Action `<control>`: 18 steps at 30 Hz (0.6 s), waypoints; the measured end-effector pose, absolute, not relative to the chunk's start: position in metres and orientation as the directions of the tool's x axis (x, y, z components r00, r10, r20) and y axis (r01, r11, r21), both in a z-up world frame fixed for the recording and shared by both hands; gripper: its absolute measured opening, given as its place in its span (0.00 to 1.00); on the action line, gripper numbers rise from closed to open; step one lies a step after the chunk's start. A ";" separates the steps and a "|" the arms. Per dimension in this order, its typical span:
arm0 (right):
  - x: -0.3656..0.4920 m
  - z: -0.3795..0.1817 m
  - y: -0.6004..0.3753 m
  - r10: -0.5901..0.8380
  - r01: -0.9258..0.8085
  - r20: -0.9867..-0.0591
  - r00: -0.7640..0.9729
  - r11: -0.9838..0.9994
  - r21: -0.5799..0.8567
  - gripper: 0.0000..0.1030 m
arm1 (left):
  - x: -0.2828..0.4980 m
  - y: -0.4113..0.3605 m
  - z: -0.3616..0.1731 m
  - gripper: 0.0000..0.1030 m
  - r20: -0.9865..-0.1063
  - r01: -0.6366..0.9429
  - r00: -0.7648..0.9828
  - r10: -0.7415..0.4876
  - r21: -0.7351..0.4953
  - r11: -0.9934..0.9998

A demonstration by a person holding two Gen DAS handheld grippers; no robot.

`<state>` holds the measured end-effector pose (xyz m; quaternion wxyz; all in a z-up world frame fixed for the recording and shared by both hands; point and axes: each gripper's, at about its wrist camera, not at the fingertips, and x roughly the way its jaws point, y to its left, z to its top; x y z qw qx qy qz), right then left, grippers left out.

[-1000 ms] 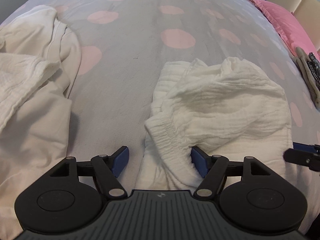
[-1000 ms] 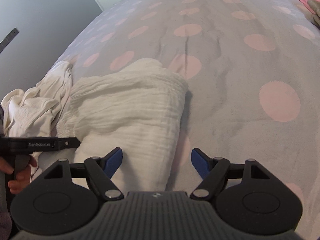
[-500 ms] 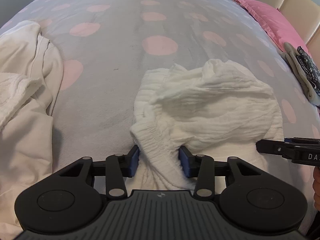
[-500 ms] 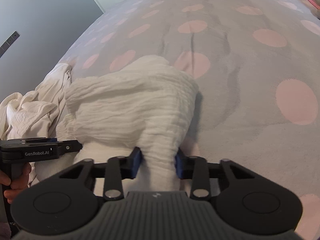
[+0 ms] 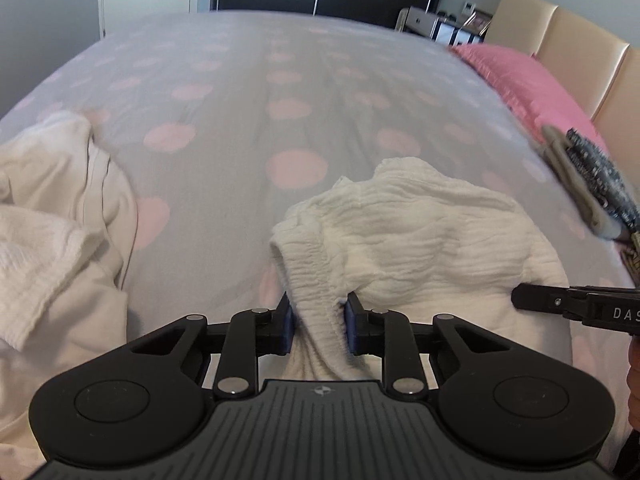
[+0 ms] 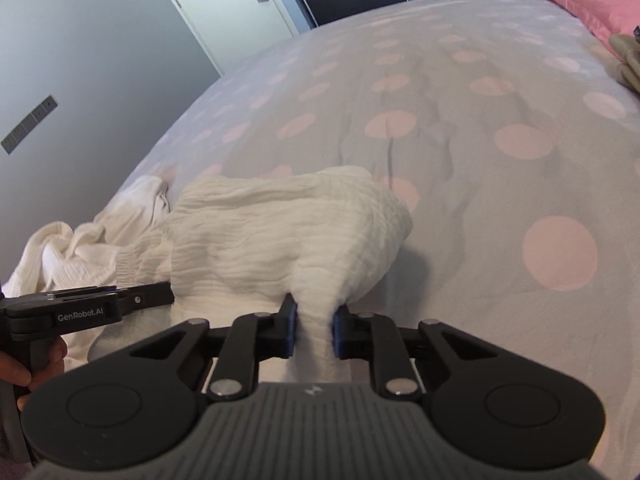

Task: Fold clothes
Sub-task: 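Grasp the folded gauze with the left gripper while the right gripper grasps it too, then carry the gauze with both grippers toward the striped garment stack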

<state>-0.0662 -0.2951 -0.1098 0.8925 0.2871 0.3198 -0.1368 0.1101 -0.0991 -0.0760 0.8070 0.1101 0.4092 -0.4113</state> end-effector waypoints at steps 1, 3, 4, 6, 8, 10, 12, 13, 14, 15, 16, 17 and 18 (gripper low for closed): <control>-0.071 -0.105 -0.296 -0.072 0.430 -0.640 0.765 0.797 0.424 0.19 | 0.107 -0.101 -0.071 0.21 -0.741 0.759 0.332 -0.584 -0.158 0.632; -0.080 -0.095 -0.296 -0.096 0.433 -0.624 0.776 0.799 0.416 0.19 | 0.101 -0.104 -0.062 0.21 -0.720 0.769 0.341 -0.605 -0.157 0.620; -0.085 -0.090 -0.297 -0.107 0.435 -0.615 0.781 0.800 0.413 0.19 | 0.097 -0.106 -0.057 0.21 -0.710 0.774 0.345 -0.614 -0.154 0.614; -0.098 -0.079 -0.297 -0.132 0.442 -0.598 0.791 0.799 0.408 0.19 | 0.087 -0.110 -0.049 0.21 -0.692 0.789 0.349 -0.631 -0.147 0.597; -0.111 -0.069 -0.297 -0.157 0.448 -0.580 0.800 0.798 0.402 0.19 | 0.077 -0.114 -0.040 0.21 -0.673 0.804 0.348 -0.652 -0.144 0.577; -0.127 -0.058 -0.295 -0.191 0.458 -0.559 0.807 0.800 0.387 0.19 | 0.066 -0.120 -0.029 0.21 -0.653 0.819 0.346 -0.674 -0.139 0.556; -0.147 -0.048 -0.297 -0.230 0.480 -0.540 0.809 0.790 0.382 0.19 | 0.055 -0.130 -0.017 0.21 -0.630 0.839 0.340 -0.698 -0.131 0.528; -0.157 -0.043 -0.299 -0.250 0.490 -0.530 0.810 0.785 0.379 0.19 | 0.049 -0.135 -0.010 0.21 -0.618 0.850 0.334 -0.712 -0.129 0.511; -0.166 -0.038 -0.300 -0.269 0.501 -0.520 0.811 0.779 0.377 0.19 | 0.044 -0.141 -0.004 0.21 -0.605 0.861 0.324 -0.727 -0.129 0.491; -0.176 -0.032 -0.301 -0.289 0.511 -0.510 0.810 0.773 0.375 0.19 | 0.038 -0.148 0.003 0.21 -0.594 0.873 0.313 -0.741 -0.127 0.470; -0.186 -0.027 -0.302 -0.308 0.522 -0.499 0.810 0.767 0.373 0.19 | 0.032 -0.156 0.009 0.20 -0.584 0.886 0.299 -0.754 -0.123 0.447; -0.197 -0.024 -0.305 -0.331 0.538 -0.489 0.807 0.755 0.376 0.19 | 0.025 -0.165 0.014 0.20 -0.575 0.899 0.285 -0.767 -0.118 0.422; -0.208 -0.020 -0.307 -0.354 0.553 -0.479 0.803 0.742 0.380 0.19 | 0.019 -0.174 0.020 0.20 -0.567 0.911 0.270 -0.779 -0.113 0.398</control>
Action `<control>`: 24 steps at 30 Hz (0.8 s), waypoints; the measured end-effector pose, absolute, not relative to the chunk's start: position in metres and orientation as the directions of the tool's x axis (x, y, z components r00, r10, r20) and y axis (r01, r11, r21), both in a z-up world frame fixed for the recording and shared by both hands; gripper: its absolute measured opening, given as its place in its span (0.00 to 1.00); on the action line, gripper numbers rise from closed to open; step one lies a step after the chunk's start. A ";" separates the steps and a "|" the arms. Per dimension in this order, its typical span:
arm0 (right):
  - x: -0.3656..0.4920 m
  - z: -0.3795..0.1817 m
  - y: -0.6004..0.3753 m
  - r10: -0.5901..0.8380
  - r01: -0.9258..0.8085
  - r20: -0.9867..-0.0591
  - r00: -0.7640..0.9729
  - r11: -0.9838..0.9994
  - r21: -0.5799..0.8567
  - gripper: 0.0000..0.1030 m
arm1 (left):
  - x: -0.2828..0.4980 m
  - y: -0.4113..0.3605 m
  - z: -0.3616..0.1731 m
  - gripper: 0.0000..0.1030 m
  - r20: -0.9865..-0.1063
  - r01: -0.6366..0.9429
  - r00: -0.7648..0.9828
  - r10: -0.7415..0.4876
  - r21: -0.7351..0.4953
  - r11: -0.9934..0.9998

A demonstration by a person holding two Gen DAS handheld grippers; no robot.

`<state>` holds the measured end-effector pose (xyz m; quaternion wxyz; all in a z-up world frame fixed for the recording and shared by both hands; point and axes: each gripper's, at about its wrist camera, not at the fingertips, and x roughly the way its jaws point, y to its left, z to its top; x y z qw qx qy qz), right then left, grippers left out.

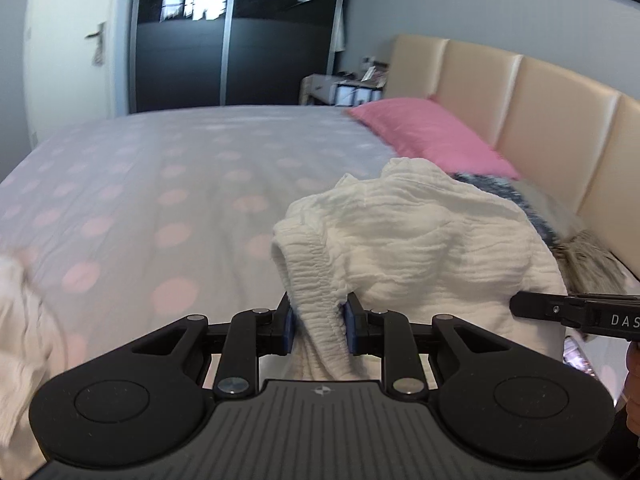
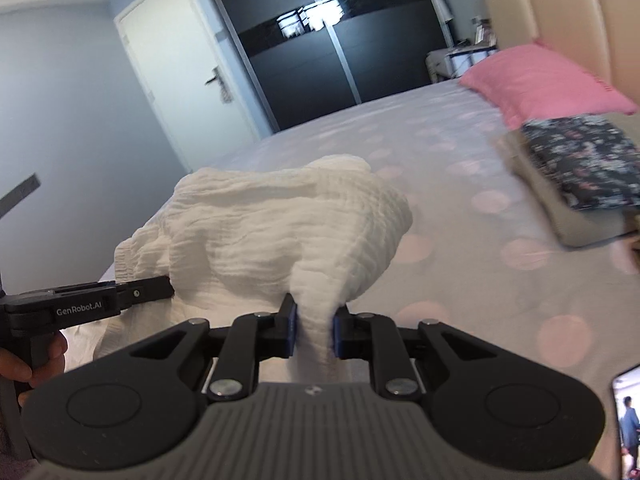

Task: Fold clothes
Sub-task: 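Carry the gauze with both grippers toward the striped garment stack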

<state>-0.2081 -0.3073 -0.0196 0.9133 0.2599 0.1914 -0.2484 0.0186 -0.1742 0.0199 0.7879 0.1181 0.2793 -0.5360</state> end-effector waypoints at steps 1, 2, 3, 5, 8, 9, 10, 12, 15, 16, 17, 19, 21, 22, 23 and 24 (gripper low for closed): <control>-0.219 -0.016 -0.311 -0.377 0.570 -0.472 0.797 0.727 0.383 0.19 | 0.012 -0.183 0.025 0.20 -0.558 0.922 0.254 -0.790 -0.108 0.373; -0.229 -0.012 -0.314 -0.399 0.586 -0.464 0.791 0.712 0.386 0.19 | 0.006 -0.192 0.031 0.20 -0.549 0.932 0.238 -0.801 -0.102 0.347; -0.240 -0.008 -0.318 -0.418 0.599 -0.456 0.786 0.698 0.392 0.19 | -0.001 -0.202 0.035 0.20 -0.542 0.941 0.222 -0.810 -0.098 0.323; -0.260 -0.001 -0.327 -0.457 0.625 -0.441 0.773 0.669 0.402 0.19 | -0.014 -0.226 0.042 0.20 -0.534 0.955 0.188 -0.824 -0.096 0.280; -0.287 0.010 -0.340 -0.523 0.669 -0.420 0.742 0.621 0.409 0.19 | -0.034 -0.261 0.053 0.20 -0.522 0.973 0.135 -0.842 -0.091 0.213; -0.296 0.013 -0.344 -0.543 0.682 -0.414 0.731 0.607 0.409 0.19 | -0.040 -0.272 0.056 0.20 -0.518 0.978 0.118 -0.847 -0.089 0.190; -0.305 0.016 -0.348 -0.563 0.695 -0.407 0.719 0.592 0.409 0.19 | -0.047 -0.284 0.060 0.20 -0.514 0.982 0.100 -0.852 -0.087 0.168; -0.326 0.020 -0.358 -0.600 0.718 -0.396 0.695 0.560 0.413 0.19 | -0.062 -0.309 0.067 0.20 -0.506 0.990 0.065 -0.860 -0.075 0.119; -0.352 0.022 -0.375 -0.649 0.752 -0.389 0.654 0.503 0.427 0.19 | -0.087 -0.347 0.075 0.20 -0.499 0.998 0.011 -0.866 -0.053 0.043; -0.361 0.023 -0.381 -0.664 0.762 -0.387 0.640 0.483 0.431 0.19 | -0.095 -0.360 0.077 0.20 -0.499 0.999 -0.006 -0.867 -0.045 0.019; -0.369 0.024 -0.386 -0.679 0.772 -0.385 0.625 0.463 0.436 0.19 | -0.104 -0.373 0.079 0.20 -0.499 0.999 -0.019 -0.867 -0.034 -0.003; -0.386 0.025 -0.397 -0.708 0.790 -0.381 0.594 0.422 0.445 0.19 | -0.123 -0.399 0.082 0.20 -0.499 0.999 -0.042 -0.865 -0.012 -0.041; -0.400 0.023 -0.408 -0.733 0.808 -0.389 0.557 0.372 0.457 0.19 | -0.143 -0.425 0.084 0.20 -0.499 0.996 -0.072 -0.864 0.005 -0.086; -0.408 0.023 -0.415 -0.749 0.819 -0.392 0.534 0.343 0.461 0.19 | -0.153 -0.437 0.085 0.20 -0.499 0.994 -0.089 -0.862 0.013 -0.111; -0.416 0.022 -0.421 -0.761 0.826 -0.393 0.515 0.318 0.465 0.19 | -0.164 -0.449 0.085 0.20 -0.499 0.990 -0.108 -0.860 0.022 -0.138; -0.424 0.021 -0.428 -0.773 0.832 -0.395 0.496 0.294 0.470 0.19 | -0.174 -0.461 0.085 0.20 -0.501 0.986 -0.128 -0.856 0.030 -0.165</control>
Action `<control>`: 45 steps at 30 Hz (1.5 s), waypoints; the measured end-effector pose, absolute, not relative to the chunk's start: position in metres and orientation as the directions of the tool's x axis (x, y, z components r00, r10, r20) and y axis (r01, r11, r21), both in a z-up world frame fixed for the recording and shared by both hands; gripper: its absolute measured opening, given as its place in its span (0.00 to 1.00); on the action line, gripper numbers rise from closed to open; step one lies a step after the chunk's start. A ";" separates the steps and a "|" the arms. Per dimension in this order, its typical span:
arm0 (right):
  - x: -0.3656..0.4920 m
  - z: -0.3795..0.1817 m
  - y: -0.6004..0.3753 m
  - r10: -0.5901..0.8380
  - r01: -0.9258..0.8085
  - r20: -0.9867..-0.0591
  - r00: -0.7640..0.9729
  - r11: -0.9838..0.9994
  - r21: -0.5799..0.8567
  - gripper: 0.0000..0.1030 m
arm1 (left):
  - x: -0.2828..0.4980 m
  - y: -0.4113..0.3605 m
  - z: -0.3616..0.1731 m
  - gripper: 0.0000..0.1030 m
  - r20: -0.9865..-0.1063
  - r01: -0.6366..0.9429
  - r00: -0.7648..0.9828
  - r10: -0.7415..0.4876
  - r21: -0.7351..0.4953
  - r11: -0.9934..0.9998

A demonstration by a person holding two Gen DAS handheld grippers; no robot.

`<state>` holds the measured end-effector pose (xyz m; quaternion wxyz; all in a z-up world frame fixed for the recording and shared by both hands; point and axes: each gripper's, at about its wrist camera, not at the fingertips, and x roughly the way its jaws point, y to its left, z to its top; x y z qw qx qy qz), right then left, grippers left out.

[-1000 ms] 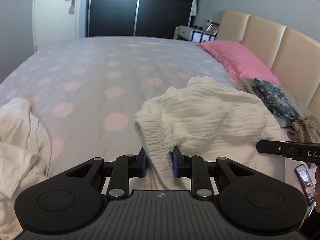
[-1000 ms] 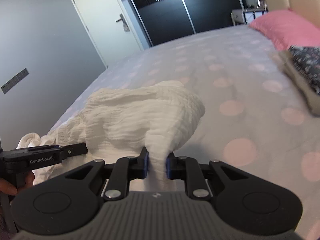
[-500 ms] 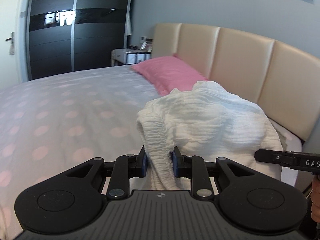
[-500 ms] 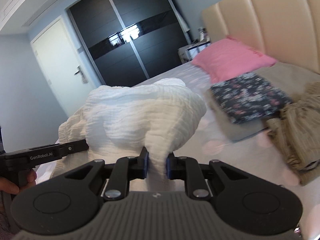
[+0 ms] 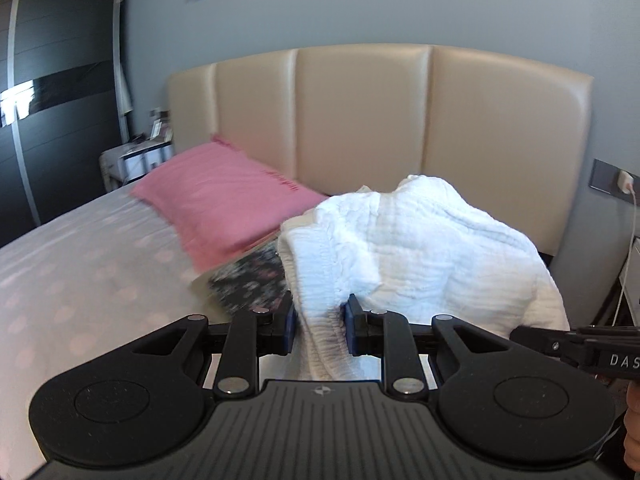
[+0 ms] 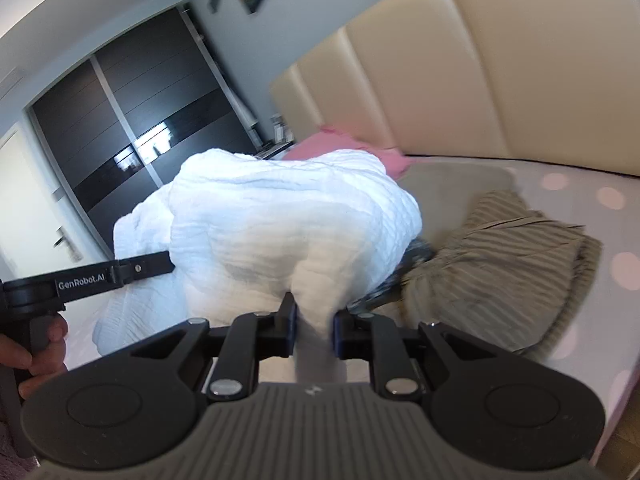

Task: Fold clothes
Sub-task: 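Carry the gauze with both grippers toward the striped garment stack, then lower the gauze onto the striped stack and open both grippers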

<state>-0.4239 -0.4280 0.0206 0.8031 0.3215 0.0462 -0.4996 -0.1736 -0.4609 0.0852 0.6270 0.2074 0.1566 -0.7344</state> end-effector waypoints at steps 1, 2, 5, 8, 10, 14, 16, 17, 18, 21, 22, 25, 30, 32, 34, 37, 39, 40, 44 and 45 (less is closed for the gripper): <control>-0.432 0.019 -0.435 -0.784 0.838 -0.397 0.477 0.269 0.475 0.19 | -0.183 -0.473 0.084 0.20 -0.504 0.981 -0.146 -0.852 0.038 -0.190; -0.440 0.018 -0.441 -0.794 0.843 -0.400 0.458 0.245 0.479 0.19 | -0.192 -0.485 0.082 0.20 -0.507 0.976 -0.162 -0.847 0.046 -0.215; -0.461 0.013 -0.463 -0.820 0.857 -0.413 0.397 0.171 0.486 0.19 | -0.218 -0.521 0.075 0.20 -0.519 0.956 -0.212 -0.828 0.064 -0.285; -0.478 0.004 -0.488 -0.832 0.874 -0.442 0.336 0.100 0.475 0.19 | -0.240 -0.555 0.060 0.20 -0.548 0.936 -0.255 -0.797 0.068 -0.347; -0.488 -0.005 -0.504 -0.826 0.882 -0.473 0.308 0.061 0.467 0.19 | -0.254 -0.576 0.046 0.20 -0.574 0.919 -0.277 -0.771 0.077 -0.387; -0.506 -0.031 -0.539 -0.812 0.898 -0.530 0.243 -0.017 0.439 0.19 | -0.273 -0.620 0.007 0.20 -0.619 0.894 -0.314 -0.720 0.062 -0.444; -0.511 -0.044 -0.553 -0.808 0.902 -0.548 0.217 -0.049 0.430 0.19 | -0.283 -0.640 -0.012 0.20 -0.638 0.884 -0.328 -0.697 0.053 -0.465; -0.513 -0.051 -0.561 -0.799 0.899 -0.563 0.211 -0.067 0.432 0.19 | -0.288 -0.650 -0.021 0.20 -0.647 0.882 -0.328 -0.688 0.052 -0.469; -0.514 -0.058 -0.568 -0.790 0.897 -0.578 0.204 -0.085 0.434 0.19 | -0.291 -0.660 -0.028 0.20 -0.657 0.881 -0.325 -0.680 0.050 -0.470; -0.513 -0.077 -0.577 -0.774 0.902 -0.607 0.180 -0.117 0.417 0.19 | -0.298 -0.685 -0.050 0.20 -0.683 0.876 -0.327 -0.653 0.041 -0.481; -0.514 -0.083 -0.581 -0.770 0.905 -0.615 0.170 -0.125 0.406 0.20 | -0.300 -0.691 -0.058 0.21 -0.691 0.872 -0.331 -0.643 0.037 -0.488; -0.519 -0.098 -0.593 -0.748 0.902 -0.645 0.159 -0.156 0.403 0.21 | -0.306 -0.705 -0.077 0.21 -0.711 0.866 -0.336 -0.617 0.025 -0.500; -0.515 -0.103 -0.603 -0.715 0.908 -0.680 0.165 -0.160 0.388 0.37 | -0.304 -0.715 -0.093 0.28 -0.743 0.887 -0.299 -0.598 0.015 -0.462; -0.517 -0.102 -0.604 -0.709 0.903 -0.683 0.178 -0.157 0.399 0.48 | -0.299 -0.708 -0.085 0.31 -0.740 0.889 -0.298 -0.602 0.014 -0.457; -0.522 -0.103 -0.605 -0.698 0.888 -0.689 0.196 -0.172 0.427 0.50 | -0.294 -0.700 -0.073 0.36 -0.727 0.891 -0.299 -0.618 0.020 -0.454; -0.536 -0.095 -0.600 -0.707 0.851 -0.679 0.201 -0.218 0.478 0.56 | -0.284 -0.684 -0.054 0.42 -0.691 0.905 -0.280 -0.666 0.042 -0.424; -0.548 -0.088 -0.595 -0.726 0.827 -0.663 0.181 -0.253 0.502 0.57 | -0.276 -0.671 -0.043 0.42 -0.675 0.914 -0.276 -0.684 0.037 -0.405; -0.555 -0.087 -0.593 -0.736 0.813 -0.656 0.167 -0.274 0.513 0.57 | -0.272 -0.665 -0.037 0.41 -0.667 0.918 -0.273 -0.693 0.034 -0.395; -0.578 -0.098 -0.603 -0.730 0.715 -0.659 0.181 -0.363 0.598 0.57 | -0.266 -0.640 -0.032 0.22 -0.680 0.917 -0.280 -0.678 0.018 -0.398; -0.583 -0.100 -0.605 -0.729 0.687 -0.659 0.185 -0.384 0.617 0.57 | -0.268 -0.637 -0.035 0.22 -0.688 0.915 -0.278 -0.670 0.024 -0.404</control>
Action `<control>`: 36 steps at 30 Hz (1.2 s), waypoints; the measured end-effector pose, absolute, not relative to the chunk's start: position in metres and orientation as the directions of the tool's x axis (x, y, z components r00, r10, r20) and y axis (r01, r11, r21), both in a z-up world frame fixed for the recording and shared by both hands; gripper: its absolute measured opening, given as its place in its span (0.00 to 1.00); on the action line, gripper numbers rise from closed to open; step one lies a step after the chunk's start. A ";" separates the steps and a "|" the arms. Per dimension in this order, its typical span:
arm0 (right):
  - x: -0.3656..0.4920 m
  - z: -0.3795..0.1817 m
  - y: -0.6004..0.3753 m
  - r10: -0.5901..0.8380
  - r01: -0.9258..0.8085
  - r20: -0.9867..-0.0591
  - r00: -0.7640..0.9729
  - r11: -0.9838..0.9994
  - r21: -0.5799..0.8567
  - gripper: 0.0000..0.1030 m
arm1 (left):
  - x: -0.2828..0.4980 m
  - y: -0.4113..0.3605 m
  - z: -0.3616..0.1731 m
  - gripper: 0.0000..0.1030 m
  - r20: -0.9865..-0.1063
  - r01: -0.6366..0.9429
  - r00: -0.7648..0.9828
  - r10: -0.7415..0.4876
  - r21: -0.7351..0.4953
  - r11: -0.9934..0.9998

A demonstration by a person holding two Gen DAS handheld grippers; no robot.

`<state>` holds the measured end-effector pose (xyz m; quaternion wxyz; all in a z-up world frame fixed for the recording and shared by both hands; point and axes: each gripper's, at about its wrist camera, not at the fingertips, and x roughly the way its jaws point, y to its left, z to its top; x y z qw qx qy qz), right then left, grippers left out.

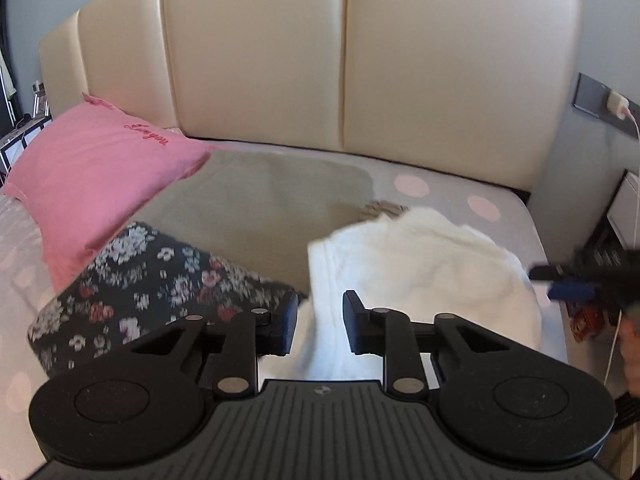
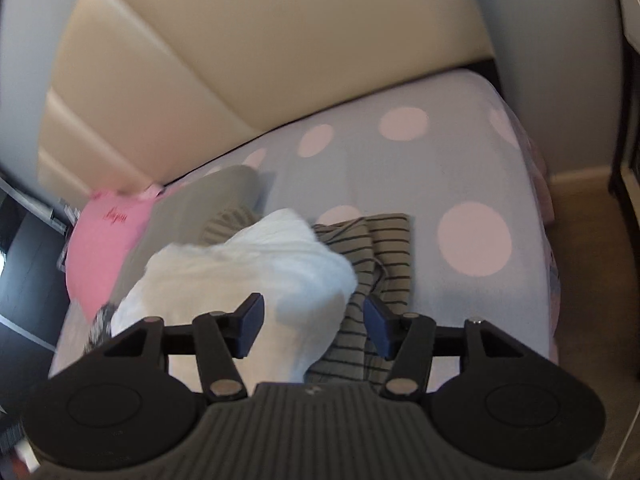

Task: Fold clothes
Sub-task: 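Lower the gauze onto the striped stack and open both grippers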

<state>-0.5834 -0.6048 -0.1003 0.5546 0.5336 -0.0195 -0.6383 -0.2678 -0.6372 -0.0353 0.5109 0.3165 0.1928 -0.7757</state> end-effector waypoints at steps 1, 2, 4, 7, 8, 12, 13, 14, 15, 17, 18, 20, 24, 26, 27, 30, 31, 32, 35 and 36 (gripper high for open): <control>-0.589 -0.103 -0.607 -0.728 0.659 -0.660 0.188 -0.405 0.634 0.57 | -0.270 -0.634 -0.039 0.22 -0.696 0.912 -0.275 -0.663 0.030 -0.410; -0.595 -0.106 -0.609 -0.726 0.629 -0.660 0.193 -0.424 0.651 0.57 | -0.271 -0.631 -0.043 0.22 -0.704 0.909 -0.273 -0.656 0.035 -0.416; -0.601 -0.113 -0.616 -0.714 0.577 -0.661 0.230 -0.447 0.684 0.57 | -0.275 -0.624 -0.050 0.21 -0.719 0.902 -0.268 -0.642 0.046 -0.428; -0.608 -0.124 -0.623 -0.691 0.513 -0.674 0.262 -0.492 0.703 0.53 | -0.279 -0.622 -0.061 0.20 -0.737 0.900 -0.263 -0.622 0.045 -0.434; -0.611 -0.128 -0.626 -0.691 0.492 -0.670 0.273 -0.498 0.714 0.50 | -0.281 -0.626 -0.065 0.20 -0.742 0.905 -0.250 -0.623 0.050 -0.422; -0.620 -0.145 -0.641 -0.687 0.409 -0.634 0.355 -0.496 0.766 0.40 | -0.278 -0.636 -0.075 0.17 -0.759 0.924 -0.205 -0.618 0.058 -0.377; -0.621 -0.144 -0.642 -0.691 0.413 -0.627 0.360 -0.485 0.771 0.35 | -0.277 -0.638 -0.077 0.17 -0.763 0.929 -0.194 -0.616 0.060 -0.366; -0.621 -0.144 -0.643 -0.694 0.417 -0.621 0.365 -0.475 0.775 0.24 | -0.276 -0.641 -0.080 0.17 -0.768 0.933 -0.183 -0.614 0.061 -0.355; -0.621 -0.143 -0.644 -0.697 0.423 -0.615 0.369 -0.463 0.779 0.20 | -0.275 -0.643 -0.082 0.17 -0.772 0.937 -0.172 -0.612 0.063 -0.343; -0.612 -0.125 -0.644 -0.709 0.536 -0.623 0.331 -0.401 0.743 0.14 | -0.273 -0.648 -0.087 0.17 -0.780 0.945 -0.150 -0.607 0.067 -0.320; -0.607 -0.116 -0.645 -0.716 0.591 -0.625 0.312 -0.368 0.717 0.13 | -0.272 -0.651 -0.089 0.17 -0.784 0.949 -0.139 -0.605 0.070 -0.309; -0.586 -0.092 -0.644 -0.736 0.780 -0.641 0.218 -0.263 0.568 0.13 | -0.270 -0.653 -0.093 0.17 -0.792 0.950 -0.131 -0.597 0.072 -0.304; -0.542 -0.077 -0.641 -0.756 0.969 -0.651 0.061 -0.111 0.221 0.11 | -0.269 -0.656 -0.103 0.17 -0.805 0.953 -0.123 -0.581 0.068 -0.296; -0.535 -0.084 -0.644 -0.754 0.981 -0.655 0.038 -0.095 0.166 0.11 | -0.269 -0.658 -0.108 0.16 -0.811 0.954 -0.116 -0.574 0.069 -0.291; -0.536 -0.088 -0.646 -0.750 0.982 -0.661 0.032 -0.100 0.161 0.11 | -0.268 -0.659 -0.110 0.16 -0.812 0.955 -0.117 -0.571 0.067 -0.290; -0.546 -0.105 -0.654 -0.721 0.975 -0.692 0.035 -0.127 0.182 0.11 | -0.268 -0.661 -0.114 0.16 -0.818 0.955 -0.118 -0.563 0.061 -0.290; -0.548 -0.110 -0.656 -0.710 0.973 -0.704 0.035 -0.136 0.185 0.11 | -0.268 -0.662 -0.116 0.16 -0.820 0.955 -0.118 -0.560 0.060 -0.290; -0.549 -0.116 -0.660 -0.699 0.972 -0.715 0.032 -0.146 0.186 0.11 | -0.269 -0.663 -0.117 0.16 -0.822 0.955 -0.117 -0.557 0.060 -0.289; -0.549 -0.128 -0.667 -0.678 0.968 -0.735 0.023 -0.168 0.186 0.11 | -0.272 -0.662 -0.118 0.16 -0.824 0.955 -0.109 -0.555 0.067 -0.287; -0.549 -0.126 -0.667 -0.676 0.966 -0.736 0.023 -0.175 0.191 0.12 | -0.273 -0.661 -0.117 0.17 -0.823 0.954 -0.104 -0.558 0.076 -0.289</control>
